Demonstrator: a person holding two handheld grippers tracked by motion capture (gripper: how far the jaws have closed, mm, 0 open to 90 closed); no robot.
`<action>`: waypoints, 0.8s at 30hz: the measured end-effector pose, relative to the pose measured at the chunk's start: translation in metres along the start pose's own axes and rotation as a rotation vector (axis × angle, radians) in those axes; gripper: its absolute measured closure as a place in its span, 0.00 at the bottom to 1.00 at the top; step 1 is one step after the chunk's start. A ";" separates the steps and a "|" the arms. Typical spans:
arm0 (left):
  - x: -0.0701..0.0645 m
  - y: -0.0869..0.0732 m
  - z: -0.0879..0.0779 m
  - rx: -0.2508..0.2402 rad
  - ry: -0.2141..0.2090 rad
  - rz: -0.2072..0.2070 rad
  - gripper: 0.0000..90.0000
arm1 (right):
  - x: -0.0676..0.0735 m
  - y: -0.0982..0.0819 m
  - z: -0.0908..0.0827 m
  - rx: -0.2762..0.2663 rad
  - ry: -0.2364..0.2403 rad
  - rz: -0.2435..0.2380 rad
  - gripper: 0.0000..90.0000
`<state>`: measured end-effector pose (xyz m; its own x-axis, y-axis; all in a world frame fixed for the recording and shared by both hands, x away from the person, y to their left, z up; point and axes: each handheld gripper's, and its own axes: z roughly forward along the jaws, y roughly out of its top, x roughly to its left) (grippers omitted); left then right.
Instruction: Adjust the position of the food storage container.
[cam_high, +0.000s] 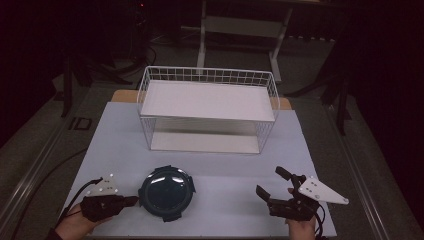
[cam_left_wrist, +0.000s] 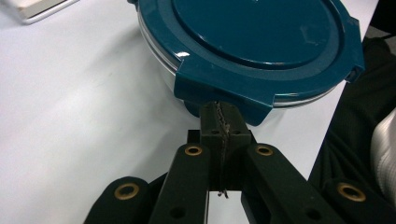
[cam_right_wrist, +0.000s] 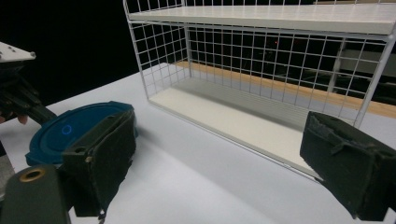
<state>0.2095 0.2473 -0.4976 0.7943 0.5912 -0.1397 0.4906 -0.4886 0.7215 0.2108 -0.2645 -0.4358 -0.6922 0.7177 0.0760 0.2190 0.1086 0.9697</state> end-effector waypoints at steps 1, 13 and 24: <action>0.000 0.002 0.002 0.002 -0.006 0.001 1.00 | 0.000 0.000 0.000 0.000 0.001 0.001 0.11; -0.004 0.026 0.029 -0.002 -0.028 0.051 1.00 | 0.000 -0.001 0.001 0.005 0.010 -0.001 0.11; -0.001 0.050 0.051 -0.017 -0.007 0.050 1.00 | 0.001 -0.002 0.002 0.014 0.019 0.004 0.11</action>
<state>0.2515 0.1900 -0.4960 0.8203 0.5617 -0.1074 0.4438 -0.5067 0.7392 0.2113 -0.2626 -0.4378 -0.7044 0.7047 0.0845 0.2312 0.1152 0.9660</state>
